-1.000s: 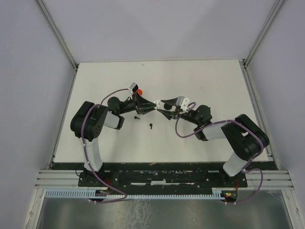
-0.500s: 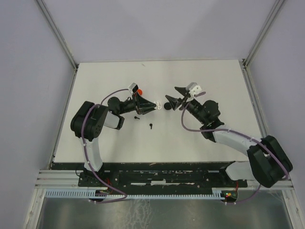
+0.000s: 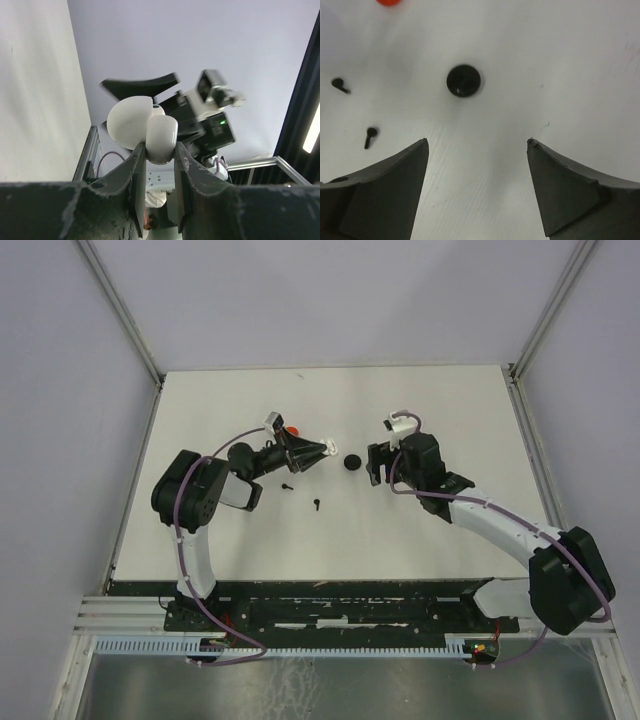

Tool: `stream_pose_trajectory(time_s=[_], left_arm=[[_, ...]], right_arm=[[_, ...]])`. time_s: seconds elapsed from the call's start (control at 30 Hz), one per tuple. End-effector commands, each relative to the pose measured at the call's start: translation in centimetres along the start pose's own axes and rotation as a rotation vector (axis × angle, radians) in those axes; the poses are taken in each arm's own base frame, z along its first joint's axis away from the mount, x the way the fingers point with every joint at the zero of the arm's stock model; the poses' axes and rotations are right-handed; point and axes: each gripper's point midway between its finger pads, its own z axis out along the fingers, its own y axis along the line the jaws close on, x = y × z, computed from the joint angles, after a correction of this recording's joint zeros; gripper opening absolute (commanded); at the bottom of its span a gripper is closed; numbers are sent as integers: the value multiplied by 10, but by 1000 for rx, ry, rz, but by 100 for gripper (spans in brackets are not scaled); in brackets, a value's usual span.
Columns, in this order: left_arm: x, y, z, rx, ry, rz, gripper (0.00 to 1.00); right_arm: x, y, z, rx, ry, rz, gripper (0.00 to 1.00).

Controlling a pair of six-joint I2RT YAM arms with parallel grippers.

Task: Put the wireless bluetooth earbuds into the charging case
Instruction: Place the earbud in the charging case, then close the charging case.

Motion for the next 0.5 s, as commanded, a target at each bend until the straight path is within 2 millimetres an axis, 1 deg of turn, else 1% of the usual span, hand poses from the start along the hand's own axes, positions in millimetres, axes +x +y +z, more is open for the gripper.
stream_pose_trajectory(time_s=[0.0, 0.03, 0.1, 0.2, 0.37, 0.47], left_arm=[[-12, -63, 8, 214, -59, 99, 3], [-14, -68, 9, 227, -69, 91, 3], [-15, -75, 12, 246, -79, 70, 3], [-14, -79, 15, 262, -94, 51, 3], [-8, -74, 18, 258, -101, 20, 3], [-6, -72, 18, 253, -109, 8, 3]], right_arm=[[26, 4, 6, -21, 38, 26, 97], [27, 8, 9, -39, 40, 25, 100], [27, 16, 14, -78, 37, 28, 99], [20, 29, 24, -143, -26, 69, 100], [6, 42, 44, -189, -102, 151, 100], [-2, 53, 55, -241, -140, 186, 99]])
